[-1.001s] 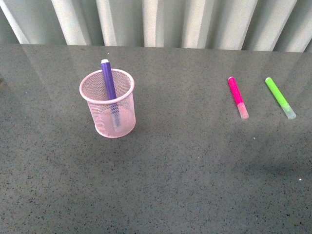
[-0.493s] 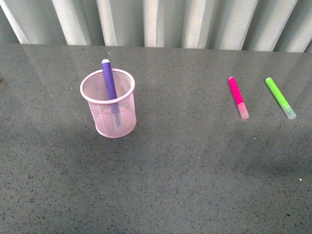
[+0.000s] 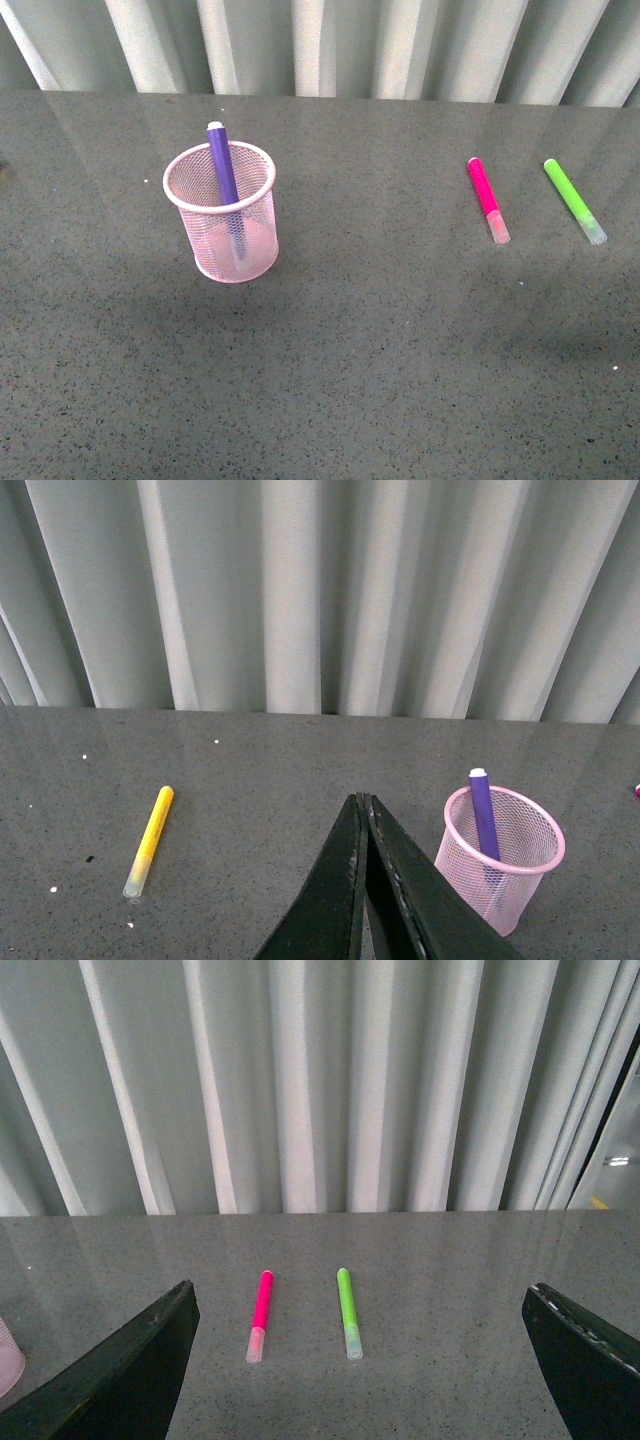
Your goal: Insert purple and pink pens into pink cup
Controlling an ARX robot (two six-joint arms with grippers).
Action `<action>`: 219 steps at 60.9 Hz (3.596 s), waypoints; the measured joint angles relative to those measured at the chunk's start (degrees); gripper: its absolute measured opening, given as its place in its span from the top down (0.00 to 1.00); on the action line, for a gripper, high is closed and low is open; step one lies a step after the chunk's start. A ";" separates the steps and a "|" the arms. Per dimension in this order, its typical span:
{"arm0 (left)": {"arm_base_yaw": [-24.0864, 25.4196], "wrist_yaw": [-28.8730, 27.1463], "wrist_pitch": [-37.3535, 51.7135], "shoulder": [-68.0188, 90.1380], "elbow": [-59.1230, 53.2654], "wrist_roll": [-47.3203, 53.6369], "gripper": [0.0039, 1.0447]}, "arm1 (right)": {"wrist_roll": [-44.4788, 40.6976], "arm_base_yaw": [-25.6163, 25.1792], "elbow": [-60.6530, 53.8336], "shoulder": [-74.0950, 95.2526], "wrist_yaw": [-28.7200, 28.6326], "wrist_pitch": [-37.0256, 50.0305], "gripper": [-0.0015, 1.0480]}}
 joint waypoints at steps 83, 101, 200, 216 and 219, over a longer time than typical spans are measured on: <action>0.00 0.11 -27.08 -27.02 0.02 -0.02 0.45 | 0.00 0.00 0.00 0.00 0.00 0.00 0.07; 0.00 0.09 -27.08 -27.02 0.02 0.13 0.07 | 1.16 -8.66 11.85 34.03 2.69 1.07 0.07; 0.00 0.09 -27.08 -27.06 0.02 0.13 0.06 | 3.65 5.46 69.88 125.44 0.39 5.73 0.07; 0.00 0.09 -27.08 -27.06 0.02 0.13 0.06 | 3.43 7.21 76.41 130.70 1.03 3.41 0.07; 0.00 0.09 -27.08 -27.06 0.02 0.13 0.06 | 3.45 7.65 77.13 131.38 1.20 3.23 0.07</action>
